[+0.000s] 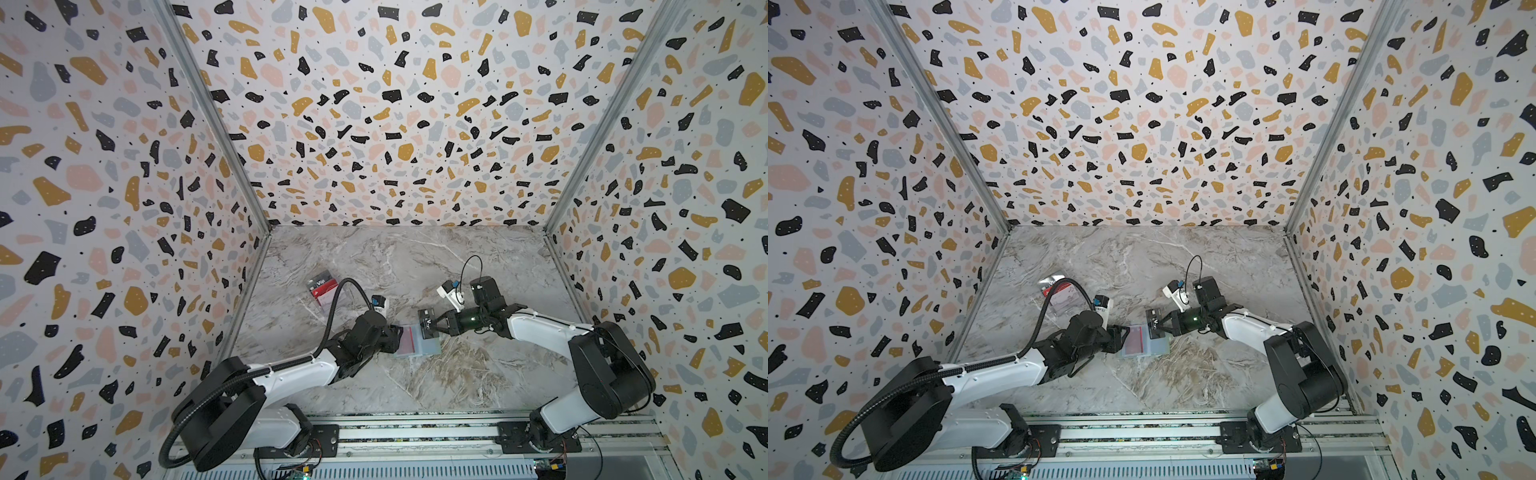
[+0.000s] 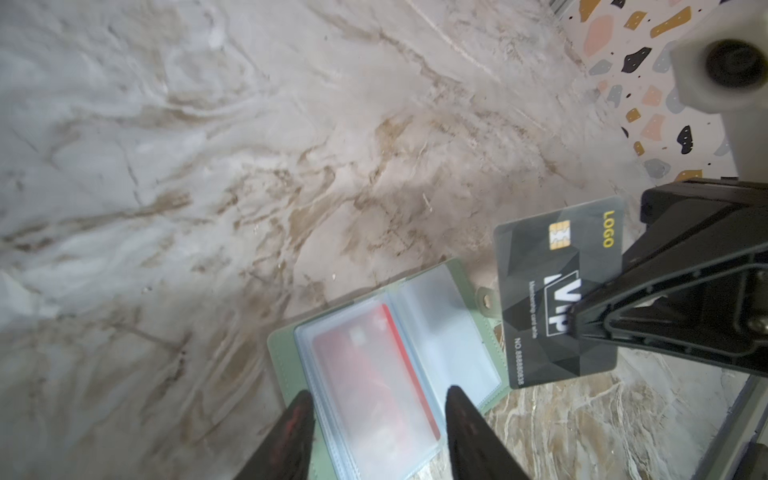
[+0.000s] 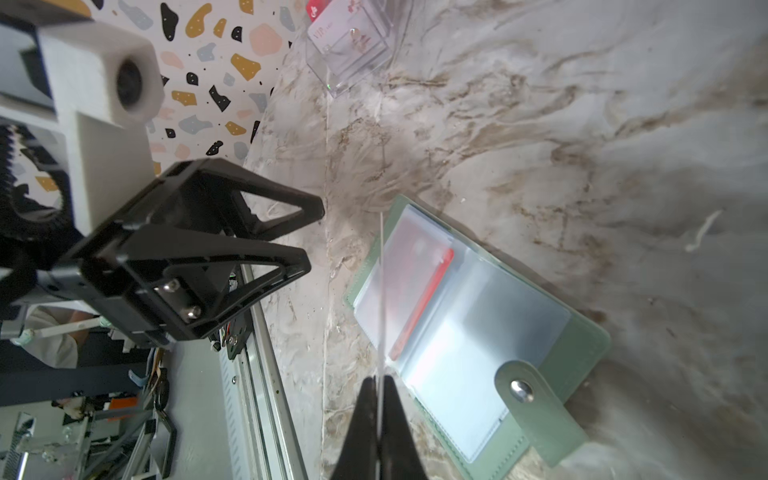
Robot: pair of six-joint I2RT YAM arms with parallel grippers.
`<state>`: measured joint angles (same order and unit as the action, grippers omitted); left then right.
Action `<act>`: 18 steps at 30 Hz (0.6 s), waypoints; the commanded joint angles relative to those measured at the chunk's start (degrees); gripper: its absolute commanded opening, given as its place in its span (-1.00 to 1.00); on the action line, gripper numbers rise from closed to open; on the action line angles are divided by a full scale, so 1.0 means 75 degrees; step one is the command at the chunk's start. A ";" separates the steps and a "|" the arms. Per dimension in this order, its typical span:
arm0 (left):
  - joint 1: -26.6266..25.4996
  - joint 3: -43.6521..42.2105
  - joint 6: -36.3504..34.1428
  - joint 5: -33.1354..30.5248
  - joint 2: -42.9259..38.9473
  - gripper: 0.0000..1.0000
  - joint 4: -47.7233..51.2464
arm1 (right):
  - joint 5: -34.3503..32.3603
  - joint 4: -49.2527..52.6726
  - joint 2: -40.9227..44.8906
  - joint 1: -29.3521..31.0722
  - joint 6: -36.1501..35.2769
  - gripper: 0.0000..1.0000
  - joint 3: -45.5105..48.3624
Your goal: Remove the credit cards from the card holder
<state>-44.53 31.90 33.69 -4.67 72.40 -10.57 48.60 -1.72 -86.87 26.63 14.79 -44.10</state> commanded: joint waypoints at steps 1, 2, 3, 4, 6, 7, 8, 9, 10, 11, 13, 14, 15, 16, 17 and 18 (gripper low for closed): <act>-0.0015 0.0413 -0.0293 -0.0392 -0.0349 0.21 0.0575 | 0.0336 0.0273 0.0259 0.0000 -0.0637 -1.00 -0.0267; -0.0015 0.0503 -0.0313 -0.0479 -0.0440 0.28 0.0687 | 0.0423 0.0269 0.0283 0.0000 -0.0718 -1.00 -0.0294; -0.0015 0.0556 -0.0329 -0.0552 -0.0525 0.35 0.0758 | 0.0482 0.0281 0.0297 -0.0003 -0.0782 -1.00 -0.0308; -0.0014 0.0592 -0.0350 -0.0634 -0.0640 0.44 0.0830 | 0.0547 0.0308 0.0328 0.0000 -0.0872 -1.00 -0.0347; -0.0015 0.0675 -0.0373 -0.0863 -0.0869 0.64 0.0963 | 0.0659 0.0427 0.0350 0.0000 -0.1074 -1.00 -0.0427; -0.0010 0.0701 -0.0379 -0.1028 -0.0987 0.78 0.1067 | 0.0717 0.0520 0.0362 0.0000 -0.1191 -1.00 -0.0478; -0.0009 0.0729 -0.0368 -0.1200 -0.1107 0.92 0.1170 | 0.0783 0.0613 0.0384 0.0000 -0.1312 -1.00 -0.0533; -0.0012 0.0745 -0.0367 -0.1342 -0.1220 1.00 0.1228 | 0.0836 0.0694 0.0383 -0.0003 -0.1420 -1.00 -0.0571; -0.0012 0.0757 -0.0372 -0.1482 -0.1330 1.00 0.1281 | 0.0910 0.0795 0.0391 -0.0006 -0.1537 -1.00 -0.0628; -0.0003 0.0772 -0.0369 -0.1624 -0.1444 1.00 0.1322 | 0.0949 0.0886 0.0404 0.0000 -0.1644 -1.00 -0.0677; 0.0002 0.0823 -0.0384 -0.1806 -0.1626 1.00 0.1449 | 0.1013 0.1013 0.0403 0.0000 -0.1797 -1.00 -0.0746; -0.0004 0.0855 -0.0412 -0.1885 -0.1705 1.00 0.1495 | 0.1066 0.1058 0.0397 0.0000 -0.1874 -1.00 -0.0803; -0.0002 0.0886 -0.0408 -0.1950 -0.1758 1.00 0.1535 | 0.1121 0.1086 0.0394 0.0000 -0.1919 -1.00 -0.0822; -0.0004 0.0907 -0.0386 -0.2041 -0.1805 1.00 0.1550 | 0.1196 0.1113 0.0391 0.0010 -0.1969 -1.00 -0.0849; -0.0003 0.0953 -0.0373 -0.2101 -0.1835 1.00 0.1620 | 0.1308 0.1141 0.0377 0.0011 -0.2027 -1.00 -0.0892; -0.0003 0.0970 -0.0354 -0.2145 -0.1848 1.00 0.1653 | 0.1422 0.1177 0.0365 0.0029 -0.2088 -1.00 -0.0926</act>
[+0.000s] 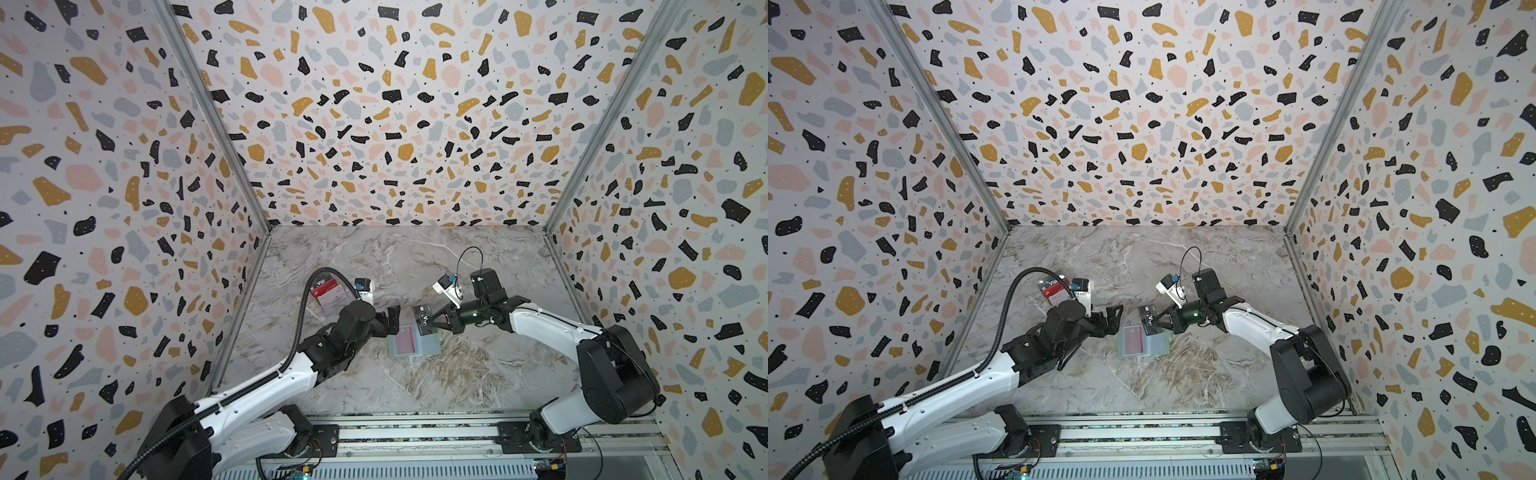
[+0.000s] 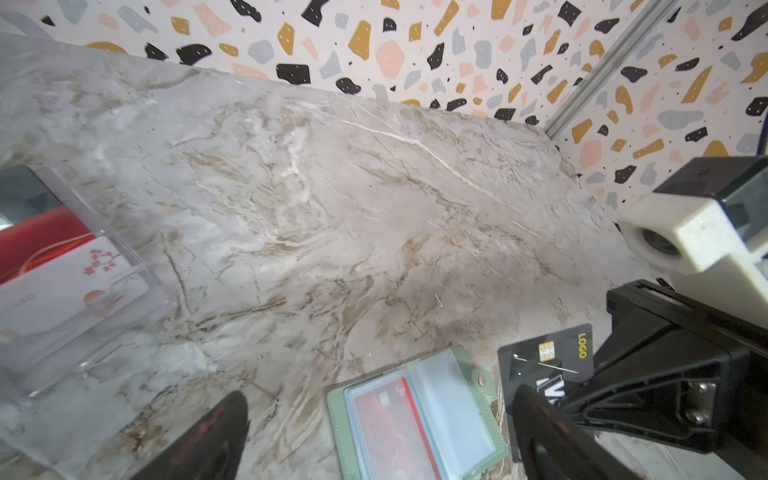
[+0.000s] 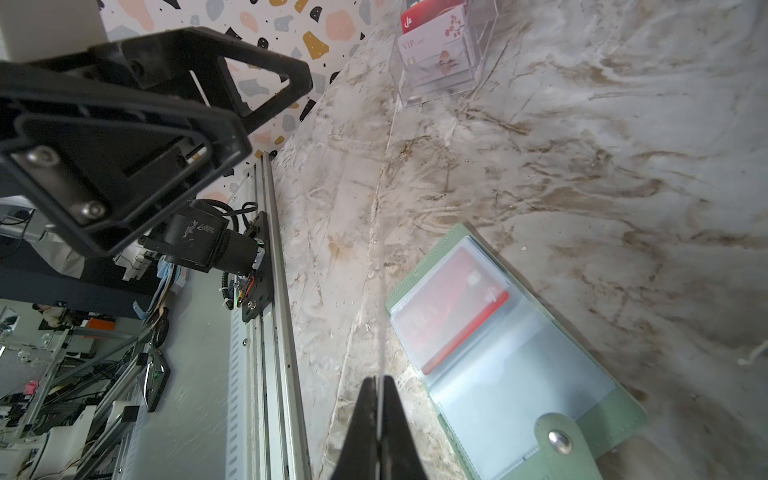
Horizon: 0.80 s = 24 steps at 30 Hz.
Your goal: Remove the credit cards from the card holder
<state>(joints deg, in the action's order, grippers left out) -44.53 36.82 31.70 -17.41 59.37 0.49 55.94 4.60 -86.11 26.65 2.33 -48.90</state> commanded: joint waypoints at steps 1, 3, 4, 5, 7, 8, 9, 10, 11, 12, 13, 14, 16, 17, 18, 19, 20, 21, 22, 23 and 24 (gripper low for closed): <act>0.0004 0.0331 -0.0026 -0.0514 -0.0123 1.00 0.0207 | 0.0565 0.0413 0.0227 0.0063 -0.0545 -1.00 -0.0370; -0.0002 0.0384 -0.0015 -0.0561 -0.0124 1.00 0.0263 | 0.0705 0.0643 0.0163 0.0162 -0.0815 -1.00 -0.0522; -0.0001 0.0404 -0.0111 -0.0498 -0.0124 1.00 0.0252 | 0.0749 0.0782 0.0102 0.0225 -0.0977 -1.00 -0.0640; -0.0004 0.0414 -0.0217 -0.0383 -0.0135 1.00 0.0225 | 0.0788 0.0944 0.0031 0.0288 -0.1138 -1.00 -0.0764; 0.0000 0.0422 -0.0433 -0.0045 -0.0176 1.00 0.0121 | 0.0940 0.1237 -0.0126 0.0384 -0.1447 -1.00 -0.0984; -0.0003 0.0433 -0.0546 0.0123 -0.0185 1.00 0.0079 | 0.1025 0.1376 -0.0228 0.0429 -0.1590 -1.00 -0.1102; 0.0002 0.0466 -0.0607 0.0262 -0.0193 1.00 0.0066 | 0.1084 0.1488 -0.0319 0.0464 -0.1706 -1.00 -0.1179; -0.0002 0.0523 -0.0685 0.0399 -0.0187 1.00 0.0100 | 0.1161 0.1603 -0.0418 0.0502 -0.1852 -1.00 -0.1282; -0.0002 0.0614 -0.0790 0.0559 -0.0176 1.00 0.0164 | 0.1230 0.1726 -0.0504 0.0553 -0.1995 -1.00 -0.1377; -0.0003 0.0683 -0.0878 0.0682 -0.0165 1.00 0.0212 | 0.1280 0.1843 -0.0575 0.0576 -0.2120 -1.00 -0.1450; -0.0003 0.0763 -0.0978 0.0844 -0.0171 1.00 0.0276 | 0.1334 0.1958 -0.0651 0.0628 -0.2268 -1.00 -0.1535; 0.0007 0.0829 -0.1093 0.1016 -0.0181 1.00 0.0313 | 0.1373 0.2064 -0.0704 0.0672 -0.2382 -1.00 -0.1598; 0.0011 0.0985 -0.1302 0.1349 -0.0197 1.00 0.0479 | 0.1467 0.2380 -0.0819 0.0762 -0.2735 -1.00 -0.1773; 0.0010 0.1065 -0.1418 0.1536 -0.0219 1.00 0.0567 | 0.1513 0.2578 -0.0864 0.0811 -0.2941 -1.00 -0.1876; 0.0014 0.1138 -0.1540 0.1720 -0.0229 1.00 0.0630 | 0.1535 0.2727 -0.0887 0.0856 -0.3093 -1.00 -0.1952; 0.0008 0.1209 -0.1653 0.1982 -0.0249 1.00 0.0714 | 0.1535 0.2854 -0.0910 0.0893 -0.3225 -1.00 -0.2019; 0.0016 0.1300 -0.1790 0.2251 -0.0253 1.00 0.0804 | 0.1541 0.2937 -0.0921 0.0931 -0.3321 -1.00 -0.2086; 0.0010 0.1389 -0.1892 0.2480 -0.0253 0.97 0.0901 | 0.1558 0.2990 -0.0908 0.0949 -0.3381 -1.00 -0.2121; 0.0011 0.1486 -0.1971 0.2671 -0.0238 0.94 0.1034 | 0.1570 0.3050 -0.0886 0.0969 -0.3448 -1.00 -0.2151; 0.0020 0.1588 -0.2063 0.2834 -0.0229 0.90 0.1166 | 0.1570 0.3108 -0.0872 0.0976 -0.3505 -1.00 -0.2189; 0.0012 0.1667 -0.2131 0.2960 -0.0226 0.87 0.1284 | 0.1567 0.3158 -0.0840 0.0991 -0.3543 -1.00 -0.2229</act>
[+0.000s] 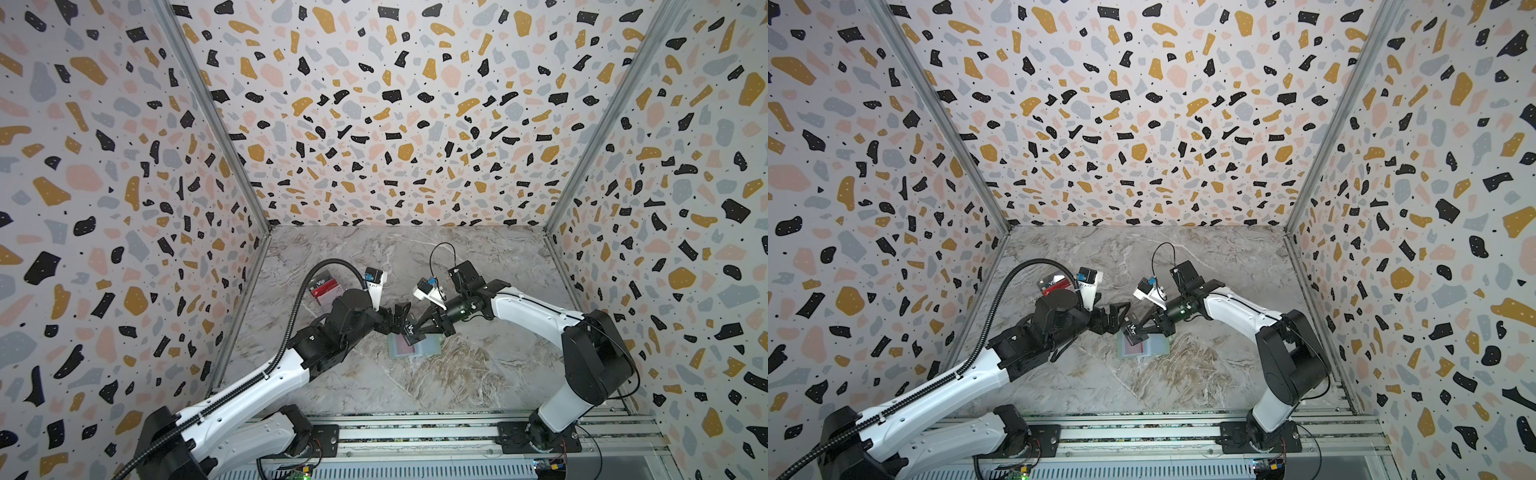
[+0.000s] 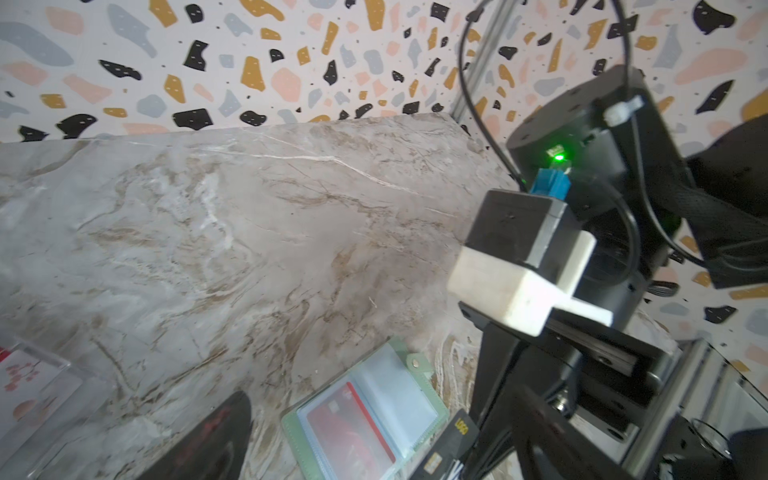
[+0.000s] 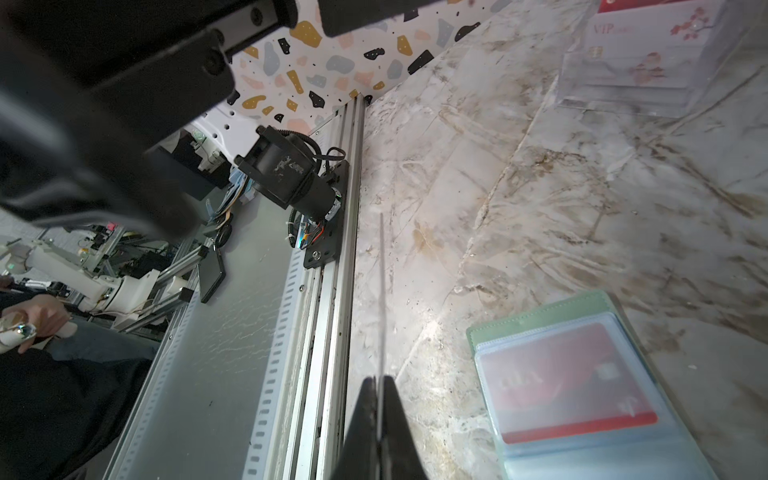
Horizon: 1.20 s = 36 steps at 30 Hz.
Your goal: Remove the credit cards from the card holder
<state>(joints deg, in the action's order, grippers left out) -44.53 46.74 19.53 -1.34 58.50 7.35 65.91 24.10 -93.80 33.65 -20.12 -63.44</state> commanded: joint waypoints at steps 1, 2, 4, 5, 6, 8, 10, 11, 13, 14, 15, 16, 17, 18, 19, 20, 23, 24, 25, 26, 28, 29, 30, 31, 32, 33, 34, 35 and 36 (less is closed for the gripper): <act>0.0014 0.0426 -0.0547 0.0926 -0.0112 0.82 0.0483 | 0.0227 0.0628 0.0233 0.0071 -0.0601 -1.00 -0.0317; 0.0014 0.0506 -0.0604 0.1068 -0.0123 0.75 0.0587 | 0.0224 0.0705 0.0274 0.0078 -0.0678 -1.00 -0.0362; 0.0011 0.0638 -0.0691 0.1382 -0.0140 0.65 0.0772 | 0.0258 0.0861 0.0353 0.0099 -0.0825 -1.00 -0.0396; 0.0011 0.0697 -0.0706 0.1535 -0.0148 0.59 0.0856 | 0.0249 0.0971 0.0384 0.0107 -0.0902 -1.00 -0.0454; 0.0014 0.0744 -0.0734 0.1679 -0.0148 0.54 0.0924 | 0.0209 0.1018 0.0410 0.0118 -0.0908 -1.00 -0.0487; 0.0019 0.0822 -0.0741 0.1945 -0.0136 0.42 0.1085 | 0.0081 0.1083 0.0475 0.0134 -0.0909 -1.00 -0.0570; 0.0013 0.0886 -0.0742 0.2158 -0.0090 0.29 0.1276 | -0.0030 0.1194 0.0507 0.0131 -0.0978 -1.00 -0.0643; 0.0013 0.0910 -0.0765 0.2234 -0.0067 0.26 0.1350 | -0.0045 0.1285 0.0517 0.0134 -0.1043 -1.00 -0.0678; 0.0014 0.0945 -0.0787 0.2479 -0.0014 0.17 0.1480 | -0.0068 0.1521 0.0508 0.0141 -0.1237 -1.00 -0.0773; 0.0022 0.0962 -0.0800 0.2597 -0.0001 0.14 0.1525 | -0.0069 0.1586 0.0512 0.0144 -0.1291 -1.00 -0.0808; 0.0022 0.0986 -0.0828 0.2729 0.0015 0.12 0.1573 | -0.0081 0.1663 0.0509 0.0147 -0.1350 -1.00 -0.0822; 0.0018 0.1009 -0.0867 0.2840 0.0028 0.11 0.1633 | -0.0081 0.1713 0.0518 0.0148 -0.1382 -1.00 -0.0855; 0.0018 0.1030 -0.0891 0.2923 0.0038 0.08 0.1668 | -0.0081 0.1740 0.0509 0.0152 -0.1404 -1.00 -0.0867; 0.0016 0.1055 -0.0941 0.2993 0.0052 0.04 0.1733 | -0.0072 0.1795 0.0518 0.0162 -0.1428 -1.00 -0.0879; 0.0021 0.1068 -0.0995 0.3086 0.0062 0.02 0.1806 | -0.0060 0.1809 0.0524 0.0169 -0.1448 -1.00 -0.0895; 0.0023 0.1090 -0.1042 0.3171 0.0074 0.01 0.1857 | -0.0059 0.1815 0.0530 0.0179 -0.1454 -1.00 -0.0894; 0.0023 0.1161 -0.1115 0.3338 0.0138 -0.03 0.2043 | -0.0121 0.1843 0.0569 0.0208 -0.1475 -1.00 -0.0914; 0.0024 0.1194 -0.1118 0.3311 0.0174 -0.03 0.2113 | -0.0138 0.1877 0.0571 0.0210 -0.1499 -1.00 -0.0916; 0.0027 0.1229 -0.1137 0.3264 0.0219 -0.04 0.2174 | -0.0139 0.1902 0.0590 0.0210 -0.1513 -1.00 -0.0922; 0.0027 0.1252 -0.1185 0.3269 0.0258 -0.05 0.2247 | -0.0134 0.1924 0.0604 0.0214 -0.1513 -1.00 -0.0928; 0.0029 0.1325 -0.1234 0.3225 0.0332 -0.05 0.2343 | -0.0162 0.2017 0.0627 0.0256 -0.1570 -1.00 -0.0928; 0.0021 0.1355 -0.1238 0.3178 0.0344 -0.05 0.2364 | -0.0191 0.2066 0.0624 0.0276 -0.1603 -1.00 -0.0928; 0.0023 0.1380 -0.1256 0.3122 0.0345 -0.05 0.2364 | -0.0238 0.2121 0.0624 0.0306 -0.1617 -1.00 -0.0930; 0.0022 0.1405 -0.1255 0.3058 0.0339 -0.05 0.2373 | -0.0294 0.2170 0.0619 0.0345 -0.1628 -1.00 -0.0928; 0.0027 0.1414 -0.1259 0.2998 0.0333 -0.05 0.2391 | -0.0346 0.2219 0.0605 0.0376 -0.1642 -1.00 -0.0928; 0.0021 0.1432 -0.1283 0.2912 0.0332 -0.05 0.2431 | -0.0404 0.2264 0.0601 0.0420 -0.1653 -1.00 -0.0928; 0.0027 0.1443 -0.1302 0.2852 0.0333 -0.05 0.2472 | -0.0438 0.2296 0.0594 0.0452 -0.1673 -1.00 -0.0928; 0.0020 0.1454 -0.1336 0.2797 0.0333 -0.05 0.2529 | -0.0453 0.2335 0.0591 0.0486 -0.1687 -1.00 -0.0925; 0.0029 0.1445 -0.1348 0.2759 0.0336 -0.05 0.2578 | -0.0459 0.2370 0.0593 0.0507 -0.1717 -1.00 -0.0925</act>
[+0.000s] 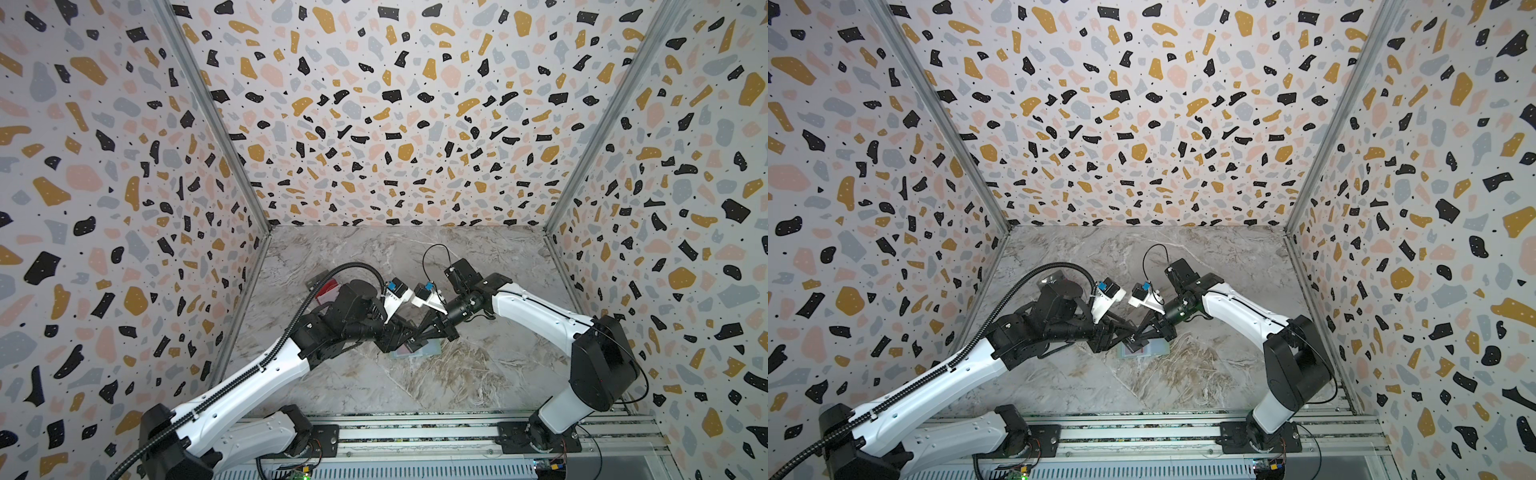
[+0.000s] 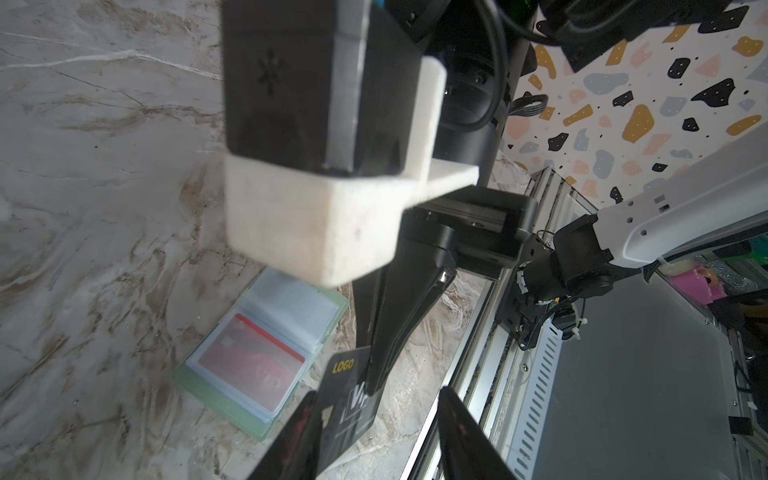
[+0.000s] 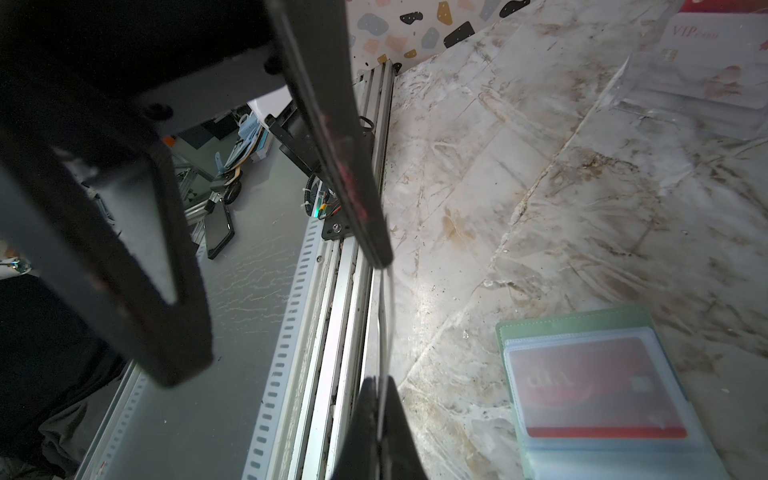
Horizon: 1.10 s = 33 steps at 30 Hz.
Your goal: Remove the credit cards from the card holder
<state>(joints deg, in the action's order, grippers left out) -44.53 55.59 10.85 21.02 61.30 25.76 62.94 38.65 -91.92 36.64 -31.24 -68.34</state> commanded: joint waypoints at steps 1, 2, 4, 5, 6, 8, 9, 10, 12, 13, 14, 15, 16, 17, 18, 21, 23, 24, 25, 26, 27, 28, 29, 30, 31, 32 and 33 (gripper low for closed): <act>0.0031 0.0264 -0.0205 -0.0224 -0.0040 -0.05 0.0164 | -0.0067 0.0446 0.0354 0.0120 -0.0240 -1.00 -0.0264; 0.0032 0.0263 -0.0227 -0.0236 -0.0040 -0.06 0.0200 | -0.0071 0.0464 0.0358 0.0137 -0.0261 -1.00 -0.0274; 0.0032 0.0252 -0.0285 -0.0199 -0.0042 -0.06 0.0281 | -0.0049 0.0475 0.0376 0.0130 -0.0296 -1.00 -0.0277; 0.0032 0.0246 -0.0319 -0.0189 -0.0027 -0.06 0.0327 | -0.0036 0.0471 0.0390 0.0138 -0.0316 -1.00 -0.0264; 0.0032 0.0240 -0.0333 -0.0160 -0.0017 -0.07 0.0372 | -0.0025 0.0453 0.0408 0.0138 -0.0331 -1.00 -0.0275; 0.0032 0.0228 -0.0398 0.0038 -0.0005 -0.09 0.0418 | 0.0010 0.0416 0.0419 0.0138 -0.0346 -1.00 -0.0276; 0.0038 0.0228 -0.0442 0.0211 0.0005 -0.10 0.0439 | 0.0021 0.0369 0.0420 0.0137 -0.0325 -1.00 -0.0275; 0.0032 0.0217 -0.0479 0.0360 0.0007 -0.12 0.0436 | 0.0033 0.0344 0.0420 0.0135 -0.0334 -1.00 -0.0275; 0.0032 0.0183 -0.0563 0.0548 0.0007 -0.16 0.0465 | 0.0069 0.0284 0.0404 0.0130 -0.0334 -1.00 -0.0288; 0.0032 0.0164 -0.0580 0.0562 0.0007 -0.18 0.0467 | 0.0097 0.0284 0.0401 0.0130 -0.0345 -1.00 -0.0304; 0.0032 0.0148 -0.0611 0.0576 0.0007 -0.20 0.0500 | 0.0122 0.0284 0.0389 0.0137 -0.0363 -1.00 -0.0316; 0.0032 0.0135 -0.0629 0.0573 0.0018 -0.22 0.0520 | 0.0137 0.0281 0.0394 0.0139 -0.0382 -1.00 -0.0328; 0.0033 0.0125 -0.0646 0.0591 0.0018 -0.25 0.0535 | 0.0150 0.0262 0.0407 0.0123 -0.0381 -1.00 -0.0323; 0.0033 0.0123 -0.0660 0.0608 0.0018 -0.28 0.0532 | 0.0151 0.0238 0.0403 0.0113 -0.0382 -1.00 -0.0328; 0.0033 0.0112 -0.0663 0.0620 0.0023 -0.31 0.0537 | 0.0162 0.0232 0.0390 0.0097 -0.0381 -1.00 -0.0325; 0.0032 0.0088 -0.0695 0.0641 0.0007 -0.43 0.0538 | 0.0230 0.0202 0.0379 0.0027 -0.0387 -1.00 -0.0311; 0.0033 0.0070 -0.0697 0.0679 0.0005 -0.49 0.0538 | 0.0372 0.0158 0.0413 -0.0038 -0.0404 -1.00 -0.0291; 0.0032 0.0064 -0.0707 0.0698 0.0007 -0.53 0.0535 | 0.0436 0.0106 0.0466 -0.0082 -0.0388 -1.00 -0.0265; 0.0039 0.0053 -0.0709 0.0699 0.0007 -0.56 0.0538 | 0.0475 0.0043 0.0519 -0.0116 -0.0353 -1.00 -0.0224; 0.0037 0.0052 -0.0709 0.0702 0.0007 -0.59 0.0532 | 0.0491 -0.0049 0.0576 -0.0159 -0.0289 -1.00 -0.0190; 0.0032 0.0052 -0.0705 0.0699 0.0007 -0.62 0.0535 | 0.0491 -0.0125 0.0630 -0.0189 -0.0250 -1.00 -0.0142; 0.0032 0.0052 -0.0706 0.0705 0.0007 -0.65 0.0537 | 0.0491 -0.0152 0.0659 -0.0201 -0.0226 -1.00 -0.0126; 0.0035 0.0046 -0.0712 0.0714 0.0018 -0.67 0.0526 | 0.0508 -0.0170 0.0678 -0.0210 -0.0217 -1.00 -0.0106; 0.0032 0.0052 -0.0715 0.0740 0.0018 -0.69 0.0517 | 0.0526 -0.0160 0.0697 -0.0233 -0.0217 -1.00 -0.0107; 0.0032 0.0052 -0.0725 0.0770 0.0030 -0.70 0.0518 | 0.0537 -0.0159 0.0712 -0.0233 -0.0217 -1.00 -0.0097; 0.0032 0.0056 -0.0743 0.0786 0.0041 -0.70 0.0516 | 0.0558 -0.0151 0.0728 -0.0238 -0.0234 -1.00 -0.0079; 0.0037 0.0052 -0.0747 0.0805 0.0042 -0.70 0.0517 | 0.0601 -0.0150 0.0725 -0.0233 -0.0257 -1.00 -0.0077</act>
<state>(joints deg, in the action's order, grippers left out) -44.01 55.88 5.93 24.08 61.47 28.84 65.32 39.20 -88.62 35.35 -33.47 -68.53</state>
